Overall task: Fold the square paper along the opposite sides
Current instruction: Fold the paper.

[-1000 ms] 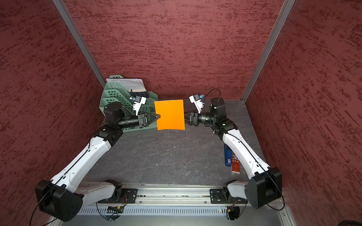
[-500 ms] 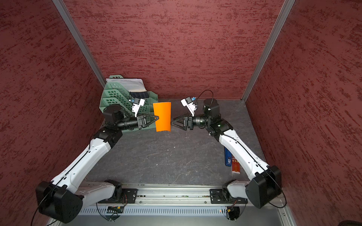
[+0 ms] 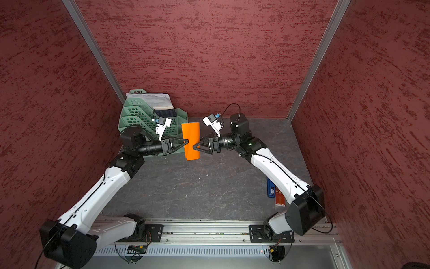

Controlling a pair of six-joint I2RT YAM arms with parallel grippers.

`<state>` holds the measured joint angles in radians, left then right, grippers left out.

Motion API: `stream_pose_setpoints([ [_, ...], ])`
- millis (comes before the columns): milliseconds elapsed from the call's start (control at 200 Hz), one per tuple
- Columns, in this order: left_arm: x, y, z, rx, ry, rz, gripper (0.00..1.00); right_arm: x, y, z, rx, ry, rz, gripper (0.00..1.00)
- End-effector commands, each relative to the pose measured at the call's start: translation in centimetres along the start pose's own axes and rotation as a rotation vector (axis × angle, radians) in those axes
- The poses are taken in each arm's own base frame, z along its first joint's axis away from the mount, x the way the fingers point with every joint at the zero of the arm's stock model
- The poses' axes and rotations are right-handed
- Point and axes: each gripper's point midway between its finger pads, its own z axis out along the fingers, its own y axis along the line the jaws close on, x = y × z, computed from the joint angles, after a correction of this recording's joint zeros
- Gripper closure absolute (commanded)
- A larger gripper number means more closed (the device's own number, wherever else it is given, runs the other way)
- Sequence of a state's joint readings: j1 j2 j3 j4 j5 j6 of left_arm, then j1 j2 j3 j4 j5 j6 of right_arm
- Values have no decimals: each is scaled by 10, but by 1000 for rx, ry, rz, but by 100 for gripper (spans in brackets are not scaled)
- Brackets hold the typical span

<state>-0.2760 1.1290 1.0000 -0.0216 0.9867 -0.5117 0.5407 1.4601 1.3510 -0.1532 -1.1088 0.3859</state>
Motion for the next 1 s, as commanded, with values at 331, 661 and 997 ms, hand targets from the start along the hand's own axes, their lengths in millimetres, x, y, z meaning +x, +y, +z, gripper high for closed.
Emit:
stream_pose_setpoints([
  [331,2,-23,-1,63,13,50,100,5,5,13,-44,85,-20,39],
  [661,8,-32,-2,89,43,62,100,8,6,13,-50,137,-19,48],
  [997,7,-40,-6,94,43,79,100,7,12,9,-51,149,-26,40],
])
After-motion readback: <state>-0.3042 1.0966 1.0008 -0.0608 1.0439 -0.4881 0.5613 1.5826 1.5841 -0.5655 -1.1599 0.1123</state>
